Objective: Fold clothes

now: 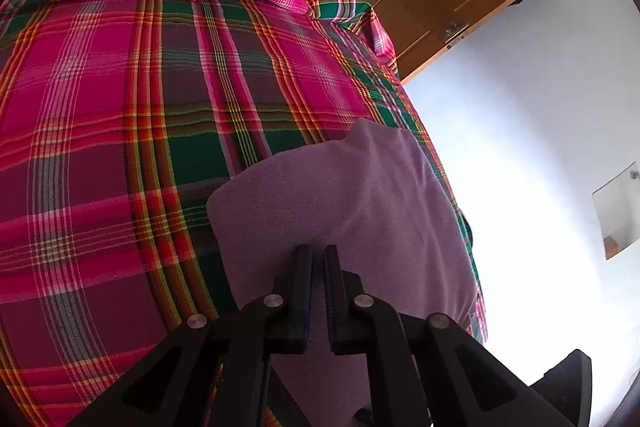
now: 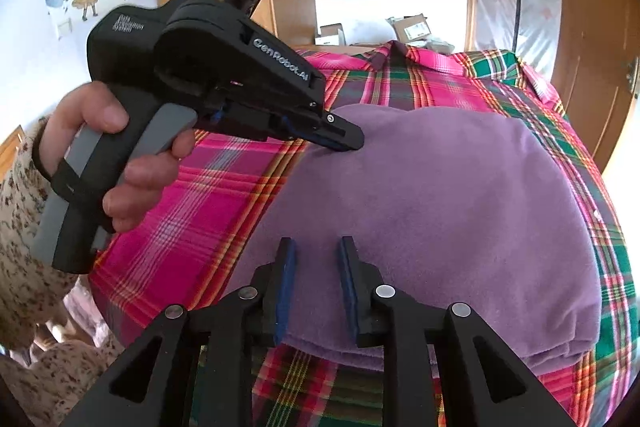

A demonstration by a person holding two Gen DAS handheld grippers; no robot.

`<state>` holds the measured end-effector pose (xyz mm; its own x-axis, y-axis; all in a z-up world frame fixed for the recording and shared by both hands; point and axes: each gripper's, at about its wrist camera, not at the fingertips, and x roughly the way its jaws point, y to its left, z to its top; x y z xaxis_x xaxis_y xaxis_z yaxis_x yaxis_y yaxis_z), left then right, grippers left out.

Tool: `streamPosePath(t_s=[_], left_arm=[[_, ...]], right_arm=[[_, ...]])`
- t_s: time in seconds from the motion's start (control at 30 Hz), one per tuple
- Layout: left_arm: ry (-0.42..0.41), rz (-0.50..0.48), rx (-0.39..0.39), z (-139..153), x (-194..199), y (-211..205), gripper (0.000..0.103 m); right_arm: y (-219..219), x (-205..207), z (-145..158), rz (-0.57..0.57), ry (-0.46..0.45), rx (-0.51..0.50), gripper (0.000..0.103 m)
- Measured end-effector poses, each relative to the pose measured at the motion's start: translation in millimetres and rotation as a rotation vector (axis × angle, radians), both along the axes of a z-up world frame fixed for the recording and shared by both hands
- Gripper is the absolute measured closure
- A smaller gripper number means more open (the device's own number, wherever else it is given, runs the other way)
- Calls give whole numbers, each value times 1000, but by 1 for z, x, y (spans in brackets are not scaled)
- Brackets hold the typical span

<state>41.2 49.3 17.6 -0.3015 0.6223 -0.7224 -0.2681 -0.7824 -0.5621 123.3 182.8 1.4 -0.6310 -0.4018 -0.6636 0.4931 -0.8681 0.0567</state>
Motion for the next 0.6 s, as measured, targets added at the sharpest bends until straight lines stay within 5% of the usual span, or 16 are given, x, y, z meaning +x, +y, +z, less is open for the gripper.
streamPosePath(t_s=[0.2,0.6], left_arm=[[92,-32,-214,19,6,18,96],[85,-18,-259,7,7,19,96]], right_arm=[[-1,-4,8,-22,0,27,79],[6,-7,6,-38,-28,24,80]])
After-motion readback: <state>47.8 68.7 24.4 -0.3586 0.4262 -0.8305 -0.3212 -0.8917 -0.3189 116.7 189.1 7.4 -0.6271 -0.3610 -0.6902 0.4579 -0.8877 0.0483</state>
